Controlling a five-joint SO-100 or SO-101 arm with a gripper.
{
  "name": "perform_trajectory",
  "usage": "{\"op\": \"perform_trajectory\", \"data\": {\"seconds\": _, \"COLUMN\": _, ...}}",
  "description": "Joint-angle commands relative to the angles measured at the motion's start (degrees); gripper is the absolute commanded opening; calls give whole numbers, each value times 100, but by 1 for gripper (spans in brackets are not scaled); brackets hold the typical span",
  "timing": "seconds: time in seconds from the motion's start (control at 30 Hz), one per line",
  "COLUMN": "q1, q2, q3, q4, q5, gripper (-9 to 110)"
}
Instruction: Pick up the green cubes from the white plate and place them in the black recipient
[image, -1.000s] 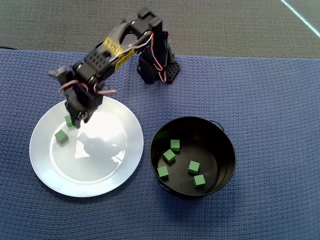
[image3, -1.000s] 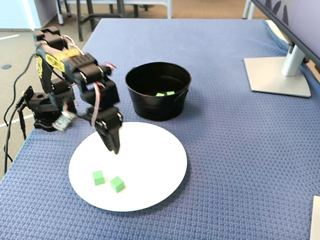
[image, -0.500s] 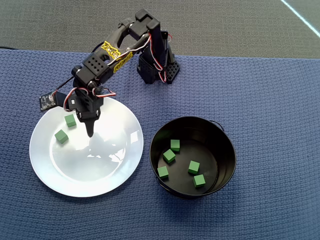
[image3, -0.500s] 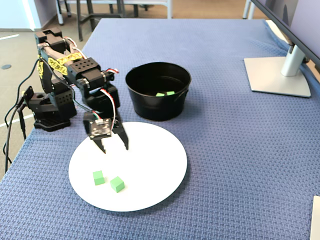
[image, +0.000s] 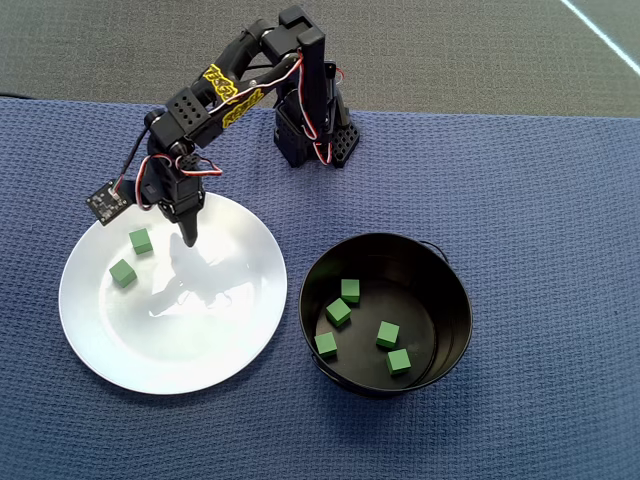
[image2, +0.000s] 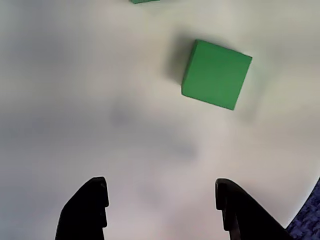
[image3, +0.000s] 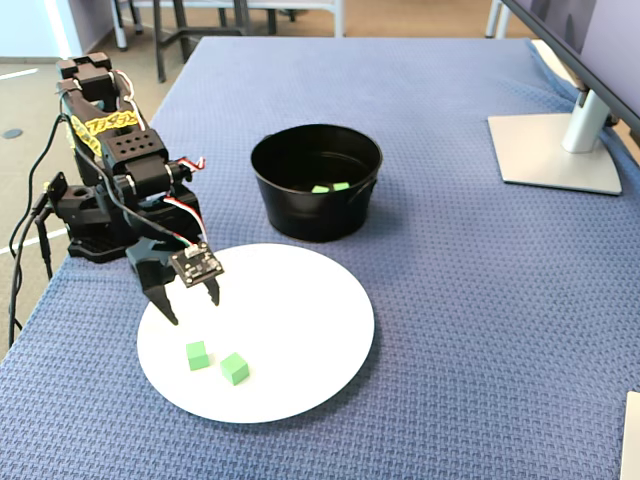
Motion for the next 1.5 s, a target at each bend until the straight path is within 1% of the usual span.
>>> {"op": "perform_trajectory", "data": {"seconds": 0.0, "q1": 88, "q2": 105, "q3": -492, "q4": -70, "q5": -35, "gripper": 21}}
{"op": "perform_trajectory", "data": {"seconds": 0.17, "q1": 149, "q2": -422, "q3": -1020, "q4": -53, "q5": 246, "gripper": 21}}
{"op": "perform_trajectory", "data": {"seconds": 0.53, "q1": 475, "q2": -1424, "q3": -1784, "q4": -255, "q5": 114, "gripper": 21}}
{"op": "perform_trajectory", "data": {"seconds": 0.73, "q1": 510, "q2": -1846, "q3": -2285, "q4": -176, "q5": 237, "gripper": 21}}
{"op": "perform_trajectory", "data": {"seconds": 0.87, "q1": 492, "q2": -1925, "q3": -2312, "q4": -352, "q5": 404, "gripper": 15}}
{"op": "perform_trajectory", "data": {"seconds": 1.0, "q1": 475, "q2": -2004, "q3": -2347, "q4": -413, "q5": 510, "gripper": 0}}
{"op": "perform_trajectory", "data": {"seconds": 1.1, "q1": 466, "q2": -1978, "q3": -2250, "q4": -510, "q5": 598, "gripper": 0}}
{"op": "perform_trajectory", "data": {"seconds": 1.2, "q1": 369, "q2": -1714, "q3": -2153, "q4": -483, "q5": 1116, "gripper": 0}}
{"op": "perform_trajectory", "data": {"seconds": 1.3, "q1": 132, "q2": -1081, "q3": -2127, "q4": -132, "q5": 2347, "gripper": 0}}
{"op": "perform_trajectory", "data": {"seconds": 1.47, "q1": -264, "q2": 483, "q3": -2681, "q4": 1547, "q5": 4386, "gripper": 0}}
